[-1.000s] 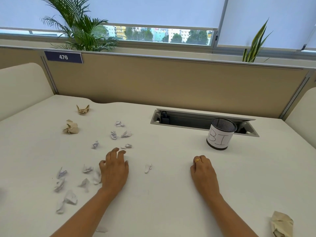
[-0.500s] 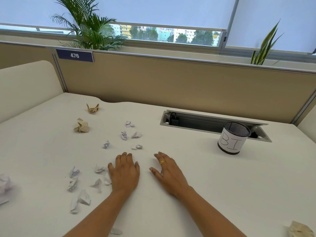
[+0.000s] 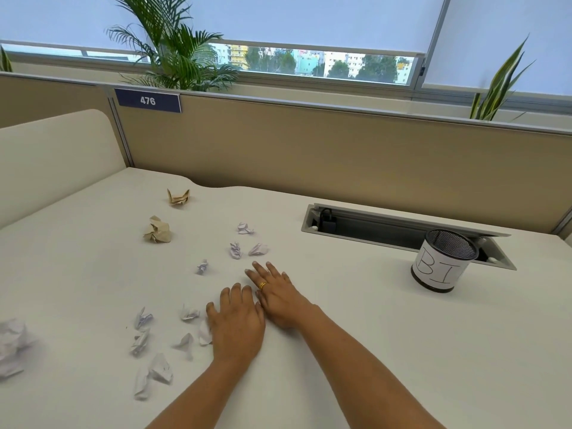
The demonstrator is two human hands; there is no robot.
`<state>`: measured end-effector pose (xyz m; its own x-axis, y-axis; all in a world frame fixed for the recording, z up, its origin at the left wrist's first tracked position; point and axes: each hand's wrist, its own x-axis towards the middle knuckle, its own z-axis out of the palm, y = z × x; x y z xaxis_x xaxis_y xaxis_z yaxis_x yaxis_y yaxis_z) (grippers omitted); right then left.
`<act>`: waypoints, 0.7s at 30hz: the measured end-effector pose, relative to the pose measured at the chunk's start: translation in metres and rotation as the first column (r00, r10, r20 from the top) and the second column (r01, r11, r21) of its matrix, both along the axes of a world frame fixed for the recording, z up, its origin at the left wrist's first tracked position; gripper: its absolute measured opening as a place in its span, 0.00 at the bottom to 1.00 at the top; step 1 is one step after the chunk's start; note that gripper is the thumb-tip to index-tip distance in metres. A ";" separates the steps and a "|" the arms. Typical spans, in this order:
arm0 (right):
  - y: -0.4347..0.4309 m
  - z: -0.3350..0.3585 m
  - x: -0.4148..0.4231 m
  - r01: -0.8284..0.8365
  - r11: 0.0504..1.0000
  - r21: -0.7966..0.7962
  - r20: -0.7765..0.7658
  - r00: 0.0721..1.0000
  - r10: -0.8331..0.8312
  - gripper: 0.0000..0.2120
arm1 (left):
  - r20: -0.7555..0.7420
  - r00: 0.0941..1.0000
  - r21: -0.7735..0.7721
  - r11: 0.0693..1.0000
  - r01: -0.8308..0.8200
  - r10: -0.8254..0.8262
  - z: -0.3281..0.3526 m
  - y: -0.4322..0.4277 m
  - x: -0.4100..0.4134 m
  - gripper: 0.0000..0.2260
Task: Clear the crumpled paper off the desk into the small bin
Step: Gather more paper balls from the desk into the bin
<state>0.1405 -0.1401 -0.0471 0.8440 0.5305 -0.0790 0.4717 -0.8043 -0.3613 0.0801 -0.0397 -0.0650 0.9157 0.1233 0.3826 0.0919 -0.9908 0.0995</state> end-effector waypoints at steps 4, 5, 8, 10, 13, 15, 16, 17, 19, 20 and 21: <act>-0.001 0.007 0.003 -0.026 0.996 -0.089 -0.031 0.999 0.024 0.22 | -0.024 1.000 -0.025 1.000 -0.001 0.001 -0.001 0.000 0.001 0.13; -0.003 0.010 0.002 -0.037 0.994 -0.102 -0.030 0.999 0.034 0.22 | -0.036 0.999 -0.039 0.999 -0.006 0.005 -0.001 0.000 0.000 0.14; -0.014 0.019 -0.003 -0.061 0.993 -0.099 -0.064 0.996 0.054 0.24 | -0.047 0.999 -0.062 0.998 -0.011 0.008 -0.001 -0.001 0.000 0.13; -0.023 0.023 -0.009 -0.057 0.994 -0.091 -0.112 0.993 0.046 0.26 | -0.055 0.998 -0.063 0.998 -0.022 0.019 -0.001 -0.001 -0.001 0.13; -0.037 0.024 -0.017 -0.089 0.982 -0.168 -0.141 0.988 0.065 0.26 | -0.071 0.997 -0.056 0.998 -0.015 0.011 0.002 -0.002 -0.002 0.13; -0.045 0.021 -0.021 -0.114 0.969 -0.220 -0.146 0.986 0.082 0.24 | -0.080 0.997 -0.071 0.997 0.000 -0.006 0.004 -0.004 -0.004 0.13; -0.048 0.019 -0.024 -0.111 0.969 -0.222 -0.142 0.987 0.081 0.22 | -0.077 0.997 -0.068 0.998 0.007 -0.012 0.005 -0.003 -0.004 0.13; -0.051 0.017 -0.027 -0.101 0.971 -0.215 -0.133 0.988 0.073 0.21 | -0.076 0.997 -0.063 0.998 0.009 -0.014 0.005 -0.003 -0.004 0.13; -0.052 0.014 -0.035 -0.064 0.980 -0.188 -0.082 0.995 0.050 0.21 | -0.087 0.996 -0.069 0.998 0.013 -0.019 0.006 -0.003 -0.004 0.13; -0.052 0.013 -0.038 -0.049 0.983 -0.180 -0.048 0.998 0.041 0.21 | -0.092 0.995 -0.081 0.997 0.019 -0.027 0.005 -0.002 -0.003 0.13; -0.051 0.012 -0.041 -0.039 0.984 -0.176 -0.008 0.999 0.038 0.20 | -0.101 0.994 -0.094 0.995 0.027 -0.037 0.006 -0.002 -0.003 0.13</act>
